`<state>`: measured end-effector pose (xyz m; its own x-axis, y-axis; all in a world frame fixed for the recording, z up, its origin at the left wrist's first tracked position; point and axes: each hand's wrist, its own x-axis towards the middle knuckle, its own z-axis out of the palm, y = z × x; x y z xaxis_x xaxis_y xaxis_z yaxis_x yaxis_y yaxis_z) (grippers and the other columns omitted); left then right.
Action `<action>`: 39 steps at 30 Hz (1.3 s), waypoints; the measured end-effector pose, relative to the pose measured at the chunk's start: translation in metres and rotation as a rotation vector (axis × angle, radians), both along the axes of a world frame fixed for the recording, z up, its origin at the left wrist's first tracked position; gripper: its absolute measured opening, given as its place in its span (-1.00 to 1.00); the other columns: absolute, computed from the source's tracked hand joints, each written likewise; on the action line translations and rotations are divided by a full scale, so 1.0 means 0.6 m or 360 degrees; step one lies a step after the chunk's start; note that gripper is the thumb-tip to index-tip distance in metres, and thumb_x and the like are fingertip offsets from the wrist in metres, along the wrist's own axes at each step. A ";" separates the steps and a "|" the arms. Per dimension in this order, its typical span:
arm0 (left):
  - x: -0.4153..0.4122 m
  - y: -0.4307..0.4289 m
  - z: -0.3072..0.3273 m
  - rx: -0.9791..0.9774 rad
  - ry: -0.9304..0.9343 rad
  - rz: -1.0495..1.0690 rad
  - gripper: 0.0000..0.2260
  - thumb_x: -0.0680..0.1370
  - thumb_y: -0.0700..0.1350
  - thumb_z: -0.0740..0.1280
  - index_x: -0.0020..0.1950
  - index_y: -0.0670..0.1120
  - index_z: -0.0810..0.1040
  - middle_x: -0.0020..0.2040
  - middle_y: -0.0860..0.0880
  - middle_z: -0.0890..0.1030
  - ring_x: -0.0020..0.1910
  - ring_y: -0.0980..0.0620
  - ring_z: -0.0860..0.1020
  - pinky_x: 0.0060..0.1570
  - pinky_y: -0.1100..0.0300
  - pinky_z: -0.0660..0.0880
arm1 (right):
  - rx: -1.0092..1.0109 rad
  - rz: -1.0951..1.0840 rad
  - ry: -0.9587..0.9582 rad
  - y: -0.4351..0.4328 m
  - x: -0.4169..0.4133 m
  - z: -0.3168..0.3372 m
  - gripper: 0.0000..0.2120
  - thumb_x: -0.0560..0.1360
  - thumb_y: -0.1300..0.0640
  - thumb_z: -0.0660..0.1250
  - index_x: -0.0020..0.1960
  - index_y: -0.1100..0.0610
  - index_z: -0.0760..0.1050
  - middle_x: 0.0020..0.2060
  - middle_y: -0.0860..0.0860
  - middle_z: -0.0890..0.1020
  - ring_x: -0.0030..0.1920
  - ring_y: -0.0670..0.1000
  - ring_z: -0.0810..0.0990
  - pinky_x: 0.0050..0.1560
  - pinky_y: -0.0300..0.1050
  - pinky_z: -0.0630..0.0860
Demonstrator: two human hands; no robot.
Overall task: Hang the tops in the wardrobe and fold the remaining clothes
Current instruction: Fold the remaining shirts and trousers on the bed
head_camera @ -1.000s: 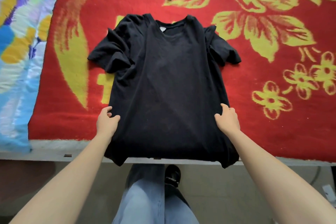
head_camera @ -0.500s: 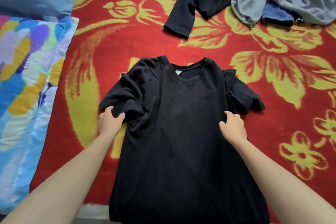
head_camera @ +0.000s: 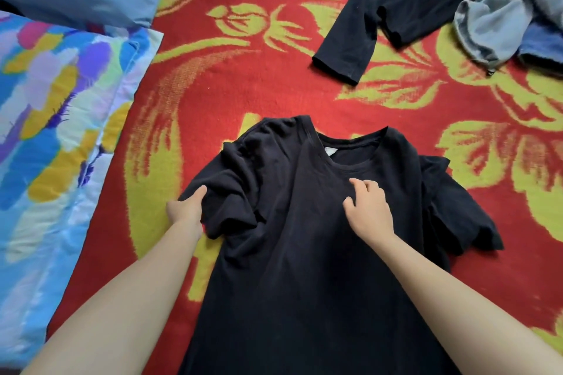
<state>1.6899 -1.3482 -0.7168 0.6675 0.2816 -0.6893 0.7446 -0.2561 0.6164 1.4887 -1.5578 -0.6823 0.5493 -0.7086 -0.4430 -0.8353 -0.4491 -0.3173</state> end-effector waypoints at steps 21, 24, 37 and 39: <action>0.152 0.123 0.001 0.0359 -0.0533 -0.0651 -0.46 0.48 -0.24 0.39 0.43 -0.15 0.30 0.33 -0.12 0.44 0.32 -0.07 0.41 0.31 0.11 0.33 | -0.0178 0.0374 0.0051 0.033 0.134 -0.037 -0.50 0.56 0.12 0.17 0.47 0.13 0.20 0.42 0.18 0.24 0.41 0.16 0.19 0.25 0.06 0.28; 0.136 0.123 -0.022 0.0481 -0.0304 -0.0890 -0.27 0.44 -0.15 0.45 0.52 -0.06 0.15 0.43 -0.17 0.32 0.40 -0.15 0.31 0.36 -0.03 0.29 | -0.0324 0.0305 0.0149 -0.026 0.095 -0.042 -0.47 0.53 0.13 0.20 0.48 0.12 0.19 0.44 0.19 0.21 0.45 0.17 0.13 0.30 0.11 0.21; 0.113 -0.179 0.005 0.0796 -0.0461 -0.2007 -0.39 0.59 0.04 0.23 0.55 0.03 -0.01 0.54 -0.04 0.10 0.52 -0.04 -0.07 0.42 -0.19 -0.08 | -0.0250 -0.0210 0.0579 -0.249 -0.028 -0.026 -0.58 0.53 -0.11 0.25 0.26 0.15 0.44 0.17 0.20 0.53 0.28 0.22 0.37 0.27 0.13 0.22; 0.118 -0.217 -0.001 0.0750 -0.0310 -0.1893 -0.41 0.57 0.04 0.26 0.53 0.02 0.08 0.46 -0.07 0.29 0.49 -0.07 0.10 0.40 -0.21 -0.05 | -0.0256 -0.0197 0.0492 -0.262 -0.031 -0.021 -0.73 0.54 -0.05 0.26 0.10 0.10 0.55 0.06 0.18 0.60 0.21 0.21 0.43 0.24 0.07 0.21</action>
<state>1.7606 -1.4783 -0.7175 0.7520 -0.3631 -0.5502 -0.1802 -0.9161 0.3581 1.4699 -1.7150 -0.6948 0.3125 -0.8353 -0.4524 -0.9318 -0.3622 0.0250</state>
